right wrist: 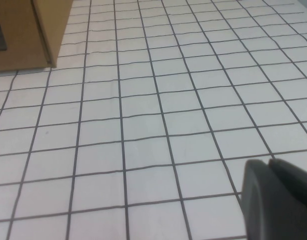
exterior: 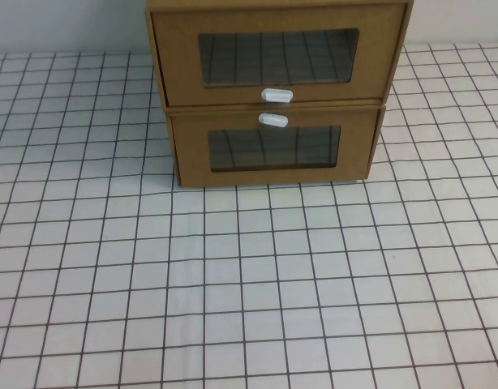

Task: Open the shoe box
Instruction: 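Pull the top drawer of the cardboard box fully open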

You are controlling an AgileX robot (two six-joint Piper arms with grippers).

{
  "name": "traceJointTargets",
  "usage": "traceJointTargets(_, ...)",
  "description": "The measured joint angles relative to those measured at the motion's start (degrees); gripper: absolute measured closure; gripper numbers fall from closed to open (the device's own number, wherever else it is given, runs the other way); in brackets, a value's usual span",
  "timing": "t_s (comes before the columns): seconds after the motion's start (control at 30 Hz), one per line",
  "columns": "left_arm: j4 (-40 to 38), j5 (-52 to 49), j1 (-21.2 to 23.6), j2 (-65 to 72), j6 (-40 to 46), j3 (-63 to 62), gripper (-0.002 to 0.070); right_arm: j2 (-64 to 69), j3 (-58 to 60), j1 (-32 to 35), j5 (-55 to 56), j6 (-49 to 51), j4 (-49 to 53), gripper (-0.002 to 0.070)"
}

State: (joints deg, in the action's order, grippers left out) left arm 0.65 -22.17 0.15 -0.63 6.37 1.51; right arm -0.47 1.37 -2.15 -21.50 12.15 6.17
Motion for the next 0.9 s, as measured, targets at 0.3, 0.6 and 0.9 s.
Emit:
traceJointTargets(0.3,0.0,0.5,0.0,0.0,0.0,0.0,0.068,0.0,0.0,0.0,0.0,0.0,0.0,0.069)
traceJointTargets(0.6,-2.0,0.5,0.0,0.0,0.0,0.0,0.068,0.0,0.0,0.0,0.0,0.0,0.0,0.069)
traceJointTargets(0.9,-14.9,5.0,0.0,0.0,-1.8,0.0,0.068,0.0,0.0,0.0,0.1,0.0,0.0,0.069)
